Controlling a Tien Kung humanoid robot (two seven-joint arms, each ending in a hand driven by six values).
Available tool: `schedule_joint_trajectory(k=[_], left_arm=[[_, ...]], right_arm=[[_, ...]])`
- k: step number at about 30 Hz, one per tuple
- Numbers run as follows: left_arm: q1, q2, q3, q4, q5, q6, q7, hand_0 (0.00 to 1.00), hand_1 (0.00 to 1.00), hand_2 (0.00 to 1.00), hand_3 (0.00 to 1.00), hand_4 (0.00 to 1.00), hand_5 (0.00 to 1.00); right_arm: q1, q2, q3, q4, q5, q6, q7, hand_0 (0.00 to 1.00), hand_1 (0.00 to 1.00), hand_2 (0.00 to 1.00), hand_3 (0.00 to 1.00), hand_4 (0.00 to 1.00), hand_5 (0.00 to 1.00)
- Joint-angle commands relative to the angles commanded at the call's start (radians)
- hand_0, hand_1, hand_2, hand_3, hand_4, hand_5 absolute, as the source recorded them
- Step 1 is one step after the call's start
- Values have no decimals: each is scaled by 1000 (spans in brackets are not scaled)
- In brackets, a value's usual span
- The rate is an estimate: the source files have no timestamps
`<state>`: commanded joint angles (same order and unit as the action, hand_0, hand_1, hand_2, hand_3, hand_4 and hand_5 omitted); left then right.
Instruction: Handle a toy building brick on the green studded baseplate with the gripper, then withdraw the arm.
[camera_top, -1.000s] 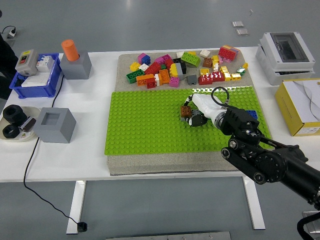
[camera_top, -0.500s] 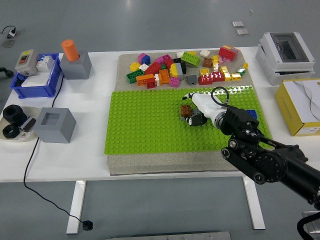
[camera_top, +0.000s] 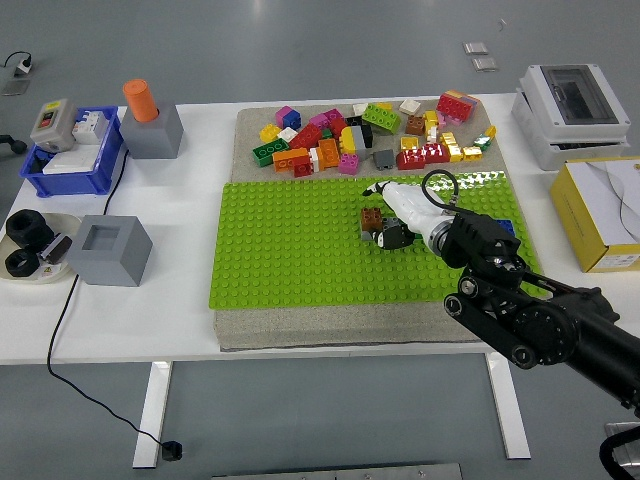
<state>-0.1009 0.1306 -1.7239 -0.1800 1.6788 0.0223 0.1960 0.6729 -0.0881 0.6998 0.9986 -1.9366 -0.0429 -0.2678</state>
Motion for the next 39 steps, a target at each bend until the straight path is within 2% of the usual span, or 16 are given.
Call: schedule_joint_trajectory(k=[2,3,7,8,14,15,20,21,26,27,39], left_arm=[[1,0,-1,0,-1,0,0,656,642,614,628,689,241],[1,0,-1,0,-1,0,0,656,642,614,626,688,240],[2,0,0,0,-3,0,0,656,642,614,626,688,240],[2,-1,0,0,-4,0,0,656,642,612,626,687,239],[5,-2,-1,0,-7,1,-1,656,642,612,626,687,239],[5,-2,-1,0,-7,1,0,656,641,613,625,686,239],[5,-2,-1,0,-7,1,-1,656,641,613,625,686,239],[5,-2,0,0,-7,1,-1,656,641,613,624,685,237],[5,-1,0,0,-6,1,0,656,641,613,624,685,237],[6,-1,0,0,-6,1,0,656,642,613,623,684,237],[5,1,-2,0,-3,1,0,656,642,614,623,683,234]], right_arm=[[-2,-10,0,20,-5,4,-7,783,823,945,843,635,130],[-4,-16,0,30,-9,8,-12,788,826,946,850,750,146],[-13,-34,1,55,-20,20,-26,788,826,946,850,750,146],[-17,-40,3,66,-24,19,-27,796,832,951,853,835,217],[-35,-77,9,156,-87,11,-23,796,832,951,853,835,217],[-35,-80,10,164,-95,12,-23,801,833,946,801,844,246],[-35,-92,11,207,-152,24,-25,801,833,946,801,844,246],[-35,-93,10,211,-157,24,-24,831,845,937,632,834,479],[-33,-88,1,207,-160,20,-18,831,845,937,632,834,479],[-32,-86,0,202,-160,18,-16,847,847,934,625,842,511],[-31,-49,6,100,-138,-4,8,841,843,926,618,829,515]])
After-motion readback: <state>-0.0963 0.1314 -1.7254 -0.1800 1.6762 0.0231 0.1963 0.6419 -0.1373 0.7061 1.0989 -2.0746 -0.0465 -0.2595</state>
